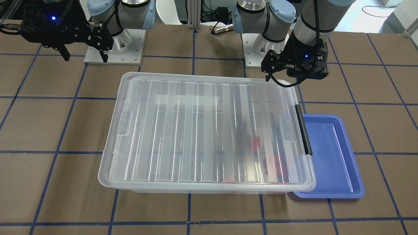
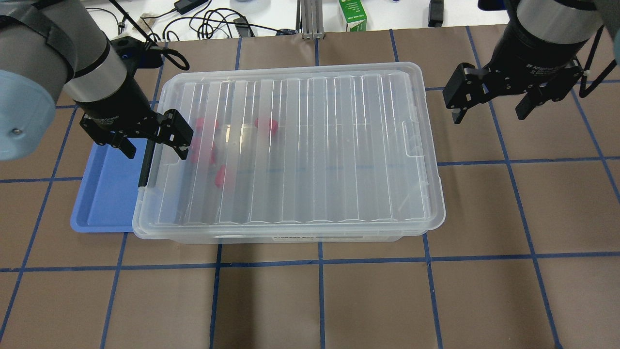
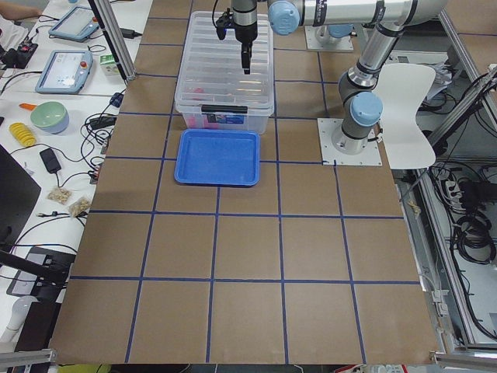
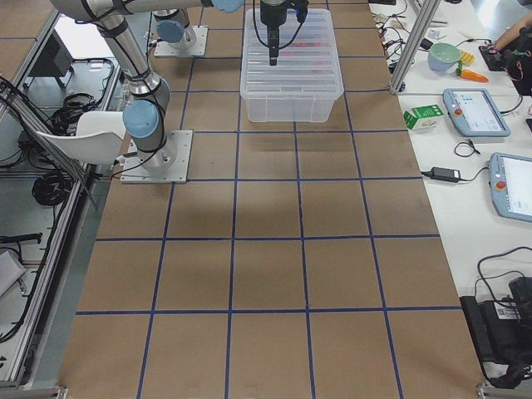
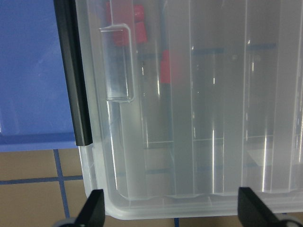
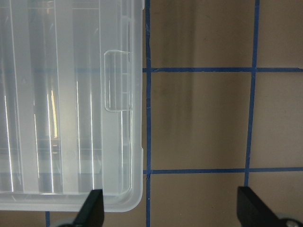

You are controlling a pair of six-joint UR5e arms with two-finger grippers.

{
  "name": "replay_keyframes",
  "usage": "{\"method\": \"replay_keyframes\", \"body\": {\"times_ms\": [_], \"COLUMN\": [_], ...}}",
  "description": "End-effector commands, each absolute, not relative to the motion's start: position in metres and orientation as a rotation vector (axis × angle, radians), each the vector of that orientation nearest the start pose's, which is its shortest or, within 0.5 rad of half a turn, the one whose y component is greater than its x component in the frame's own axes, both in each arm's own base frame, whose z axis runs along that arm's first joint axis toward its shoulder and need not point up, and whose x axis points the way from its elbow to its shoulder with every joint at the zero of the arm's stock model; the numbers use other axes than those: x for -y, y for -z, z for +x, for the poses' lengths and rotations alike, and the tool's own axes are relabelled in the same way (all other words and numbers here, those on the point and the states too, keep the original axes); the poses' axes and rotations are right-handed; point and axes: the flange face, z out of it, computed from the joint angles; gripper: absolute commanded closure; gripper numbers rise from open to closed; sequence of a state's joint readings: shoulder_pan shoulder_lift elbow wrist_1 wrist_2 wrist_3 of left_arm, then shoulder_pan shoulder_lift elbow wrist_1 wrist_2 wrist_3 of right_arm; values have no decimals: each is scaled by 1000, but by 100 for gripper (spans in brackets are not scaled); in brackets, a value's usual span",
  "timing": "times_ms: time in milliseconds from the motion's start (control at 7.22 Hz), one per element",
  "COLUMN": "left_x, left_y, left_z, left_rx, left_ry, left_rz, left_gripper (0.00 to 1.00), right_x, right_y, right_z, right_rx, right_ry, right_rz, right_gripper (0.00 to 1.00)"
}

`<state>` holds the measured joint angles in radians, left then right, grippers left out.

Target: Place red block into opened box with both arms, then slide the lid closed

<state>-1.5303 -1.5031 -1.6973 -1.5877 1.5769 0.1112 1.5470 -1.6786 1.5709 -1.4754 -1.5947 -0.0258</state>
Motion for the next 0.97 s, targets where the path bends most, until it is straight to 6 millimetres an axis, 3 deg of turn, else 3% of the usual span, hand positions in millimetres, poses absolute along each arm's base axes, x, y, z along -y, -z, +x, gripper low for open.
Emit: {"method": "replay_keyframes", "body": {"times_ms": [0,831], "left_x": [460,457], "left_y": [-457,-451], "left_z": [-114,-114], "left_rx": [-3140,-3136], "left_ry": [-113,-152], "left_rz": [121,118], "left_gripper": [0,0], "right_x": [452,454], "right_y": [-529,-527], "right_z": [121,121], "right_rx": [-3157,-3159], "right_ry": [31,60], "right_rz": [-2,1], "right_gripper": [0,0]}}
